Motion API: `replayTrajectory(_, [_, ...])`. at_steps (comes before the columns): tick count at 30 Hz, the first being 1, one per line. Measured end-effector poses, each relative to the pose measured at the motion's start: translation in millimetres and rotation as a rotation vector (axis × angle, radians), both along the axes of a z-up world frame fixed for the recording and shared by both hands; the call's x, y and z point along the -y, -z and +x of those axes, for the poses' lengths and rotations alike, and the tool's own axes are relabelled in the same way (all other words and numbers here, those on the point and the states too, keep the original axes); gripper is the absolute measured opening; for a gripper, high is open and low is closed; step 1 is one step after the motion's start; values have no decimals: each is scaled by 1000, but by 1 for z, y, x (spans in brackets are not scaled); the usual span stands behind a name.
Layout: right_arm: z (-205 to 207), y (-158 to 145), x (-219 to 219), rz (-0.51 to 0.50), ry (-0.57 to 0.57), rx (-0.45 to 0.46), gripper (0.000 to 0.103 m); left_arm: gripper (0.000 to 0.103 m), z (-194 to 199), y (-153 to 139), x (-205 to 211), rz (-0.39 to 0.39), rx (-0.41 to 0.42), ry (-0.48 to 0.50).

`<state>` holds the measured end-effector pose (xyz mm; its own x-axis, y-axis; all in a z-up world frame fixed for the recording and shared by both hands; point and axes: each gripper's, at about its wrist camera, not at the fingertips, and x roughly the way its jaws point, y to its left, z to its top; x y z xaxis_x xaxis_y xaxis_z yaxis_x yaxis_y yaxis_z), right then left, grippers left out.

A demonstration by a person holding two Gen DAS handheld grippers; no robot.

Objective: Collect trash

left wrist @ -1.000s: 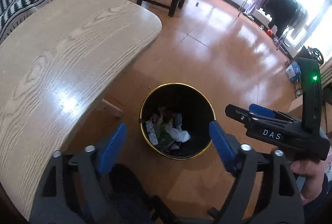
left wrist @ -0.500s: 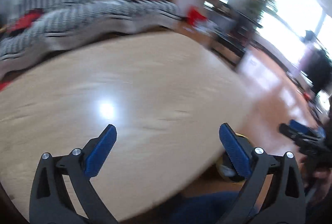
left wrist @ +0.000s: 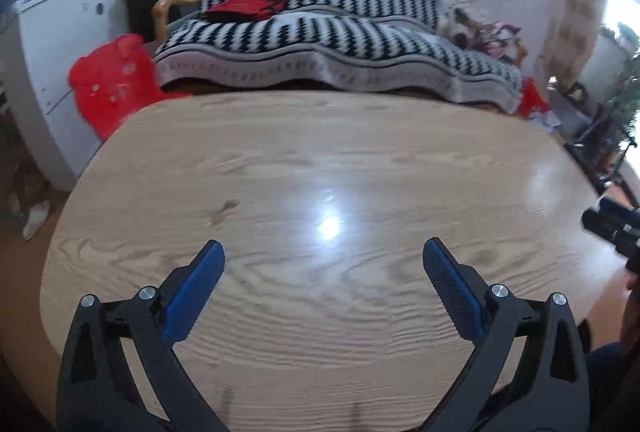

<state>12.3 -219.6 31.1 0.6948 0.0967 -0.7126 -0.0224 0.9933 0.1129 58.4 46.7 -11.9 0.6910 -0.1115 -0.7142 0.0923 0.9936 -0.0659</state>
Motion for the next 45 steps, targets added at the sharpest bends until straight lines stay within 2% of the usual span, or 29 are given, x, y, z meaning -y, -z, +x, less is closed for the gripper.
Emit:
replayTrajectory(3, [12,23,-4,-14,12,-9,94,96,1,14,2,42,-43,-6])
replayTrajectory(6, [21,39,-3,-13,14,-60,94,96,2,19,2,48,-26,-12])
replayTrajectory(10, [23,47,-3,-8,27,-80,94,96,1,23,9,81,-36,-3])
replayTrajectory(19, [10,46,13,4,49,-74,94,96,4,28,15,74,-72,6])
replayTrajectory(45, [5,46,22,-7,61,-76,94,96,-2,30,20,79,-76,14])
